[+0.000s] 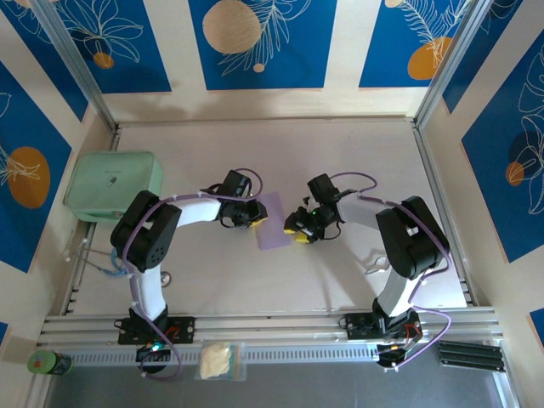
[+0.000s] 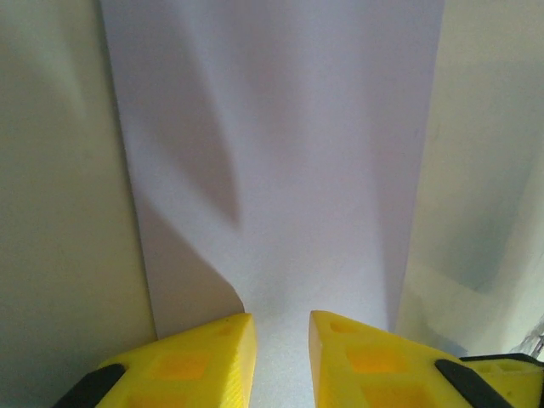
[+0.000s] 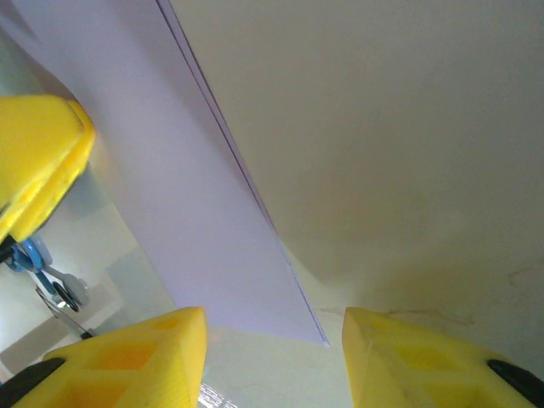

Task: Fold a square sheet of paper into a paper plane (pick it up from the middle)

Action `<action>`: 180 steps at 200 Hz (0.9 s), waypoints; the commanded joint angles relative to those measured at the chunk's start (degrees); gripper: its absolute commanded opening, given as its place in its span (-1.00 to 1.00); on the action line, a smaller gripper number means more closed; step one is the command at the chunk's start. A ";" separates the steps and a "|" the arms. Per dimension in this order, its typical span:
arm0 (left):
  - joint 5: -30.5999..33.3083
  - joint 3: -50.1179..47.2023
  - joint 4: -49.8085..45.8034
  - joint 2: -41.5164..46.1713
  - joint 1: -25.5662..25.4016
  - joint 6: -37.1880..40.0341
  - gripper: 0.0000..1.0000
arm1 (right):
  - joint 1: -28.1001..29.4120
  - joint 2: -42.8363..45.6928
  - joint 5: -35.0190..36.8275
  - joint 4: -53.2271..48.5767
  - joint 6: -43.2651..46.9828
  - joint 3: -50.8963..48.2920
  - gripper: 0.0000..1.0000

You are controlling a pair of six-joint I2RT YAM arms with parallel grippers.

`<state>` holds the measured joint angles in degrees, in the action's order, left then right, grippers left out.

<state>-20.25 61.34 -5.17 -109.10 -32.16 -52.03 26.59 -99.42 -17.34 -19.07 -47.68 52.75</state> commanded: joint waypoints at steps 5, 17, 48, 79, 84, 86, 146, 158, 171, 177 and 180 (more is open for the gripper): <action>1.55 -1.12 -2.30 -1.74 -0.26 0.70 -0.48 | 1.24 0.80 0.67 -2.50 2.44 0.12 -0.08; 1.50 -1.02 -2.19 -1.73 -0.16 0.70 -0.48 | 1.66 0.24 0.73 -2.73 2.67 0.57 -0.08; 1.69 -1.04 -2.34 -1.91 -0.11 0.41 -0.50 | 2.59 -0.92 0.99 -3.33 3.13 1.47 -0.09; 1.88 -1.49 -2.21 -2.39 0.02 -0.47 -0.53 | 3.44 -1.33 1.39 -3.59 3.29 1.70 -0.11; 1.94 -1.56 -2.26 -2.50 0.03 -0.56 -0.53 | 3.59 -1.40 1.43 -3.69 3.44 1.78 -0.11; 1.96 -1.62 -2.29 -2.52 0.07 -0.62 -0.53 | 3.68 -1.44 1.50 -3.74 3.53 1.86 -0.12; 2.15 -1.84 -2.66 -2.87 0.17 -1.05 -0.56 | 4.83 -1.97 2.84 -4.39 4.61 3.43 -0.14; 2.19 -1.93 -2.65 -2.87 0.19 -0.94 -0.57 | 4.71 -1.60 2.15 -3.34 4.40 3.24 -0.14; 2.15 -1.94 -2.74 -2.81 0.30 -0.88 -0.57 | 4.67 -1.37 2.95 -3.44 4.20 3.31 -0.15; 2.27 -1.97 -2.87 -2.87 0.26 -0.78 -0.57 | 4.63 -1.09 3.88 -3.92 4.11 3.32 -0.15; 2.28 -1.98 -2.83 -2.83 0.34 -0.74 -0.57 | 4.61 -1.04 4.33 -4.21 4.09 3.32 -0.15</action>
<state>-20.25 61.19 -4.89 -109.49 -32.03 -52.64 31.16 -100.68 -14.31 -21.91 -43.88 55.16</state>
